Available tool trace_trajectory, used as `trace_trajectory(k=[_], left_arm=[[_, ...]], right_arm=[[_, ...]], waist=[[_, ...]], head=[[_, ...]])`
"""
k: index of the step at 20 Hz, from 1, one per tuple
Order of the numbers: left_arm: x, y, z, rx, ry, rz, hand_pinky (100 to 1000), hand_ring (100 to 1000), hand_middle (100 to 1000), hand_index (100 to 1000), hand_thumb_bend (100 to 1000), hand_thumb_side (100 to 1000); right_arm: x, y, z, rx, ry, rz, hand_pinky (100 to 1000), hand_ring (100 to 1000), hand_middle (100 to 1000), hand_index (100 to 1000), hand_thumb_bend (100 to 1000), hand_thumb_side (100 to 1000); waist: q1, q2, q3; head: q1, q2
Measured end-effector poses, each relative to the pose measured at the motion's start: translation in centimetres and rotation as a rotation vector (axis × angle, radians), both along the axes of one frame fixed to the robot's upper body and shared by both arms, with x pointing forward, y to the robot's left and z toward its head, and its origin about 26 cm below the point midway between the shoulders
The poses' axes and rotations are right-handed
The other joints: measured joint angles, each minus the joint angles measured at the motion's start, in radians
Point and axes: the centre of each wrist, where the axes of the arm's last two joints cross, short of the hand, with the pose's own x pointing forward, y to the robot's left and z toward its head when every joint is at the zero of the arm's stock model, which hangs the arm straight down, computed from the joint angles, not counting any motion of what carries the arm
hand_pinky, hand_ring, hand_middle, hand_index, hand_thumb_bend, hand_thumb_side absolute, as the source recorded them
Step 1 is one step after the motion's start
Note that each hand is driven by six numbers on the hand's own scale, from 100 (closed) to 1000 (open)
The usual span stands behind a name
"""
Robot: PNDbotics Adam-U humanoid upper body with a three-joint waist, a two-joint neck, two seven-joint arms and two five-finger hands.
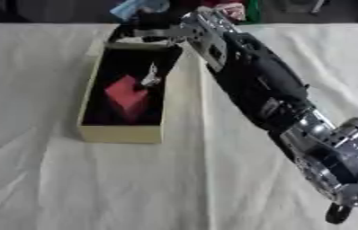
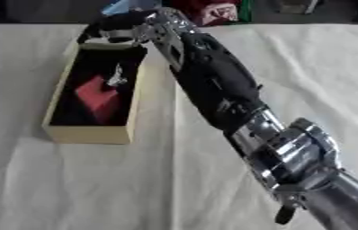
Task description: Pick up objects on the table and place them in the box.
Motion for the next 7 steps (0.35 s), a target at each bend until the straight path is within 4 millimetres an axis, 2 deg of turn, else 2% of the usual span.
trace_trajectory(k=[1, 2, 3, 4, 5, 7], left_arm=[[0.0, 0.0, 0.0, 0.0, 0.0, 0.0, 571, 563, 519, 653, 189, 100], [0.0, 0.0, 0.0, 0.0, 0.0, 0.0, 571, 563, 519, 653, 189, 100], [0.0, 0.0, 0.0, 0.0, 0.0, 0.0, 571, 563, 519, 653, 189, 100], [0.0, 0.0, 0.0, 0.0, 0.0, 0.0, 572, 563, 520, 653, 190, 100], [0.0, 0.0, 0.0, 0.0, 0.001, 0.001, 572, 563, 520, 653, 190, 100], [0.0, 0.0, 0.0, -0.001, 0.001, 0.001, 572, 563, 520, 653, 190, 100]], right_arm=[[-0.1, -0.2, 0.3, 0.013, -0.005, 0.005, 964, 963, 931, 988, 419, 534], [-0.2, -0.4, 0.7, 0.029, -0.013, 0.01, 954, 950, 915, 969, 313, 550], [-0.3, -0.7, 1.3, 0.048, -0.023, 0.016, 953, 947, 913, 966, 295, 546], [-0.4, -1.1, 1.9, 0.07, -0.034, 0.023, 940, 932, 886, 944, 118, 508], [-0.7, -1.5, 2.7, 0.094, -0.048, 0.033, 936, 928, 879, 938, 100, 490], [-1.3, -2.5, 4.4, 0.141, -0.08, 0.052, 926, 916, 858, 913, 100, 351]], waist=[[0.0, 0.0, -0.001], [0.0, 0.0, -0.002], [0.0, 0.0, -0.003], [0.0, 0.0, -0.003], [0.0, 0.0, -0.004], [0.0, 0.0, -0.009]], head=[[0.0, 0.0], [0.0, 0.0], [0.0, 0.0], [0.001, 0.0], [0.003, 0.0], [0.008, 0.0]])
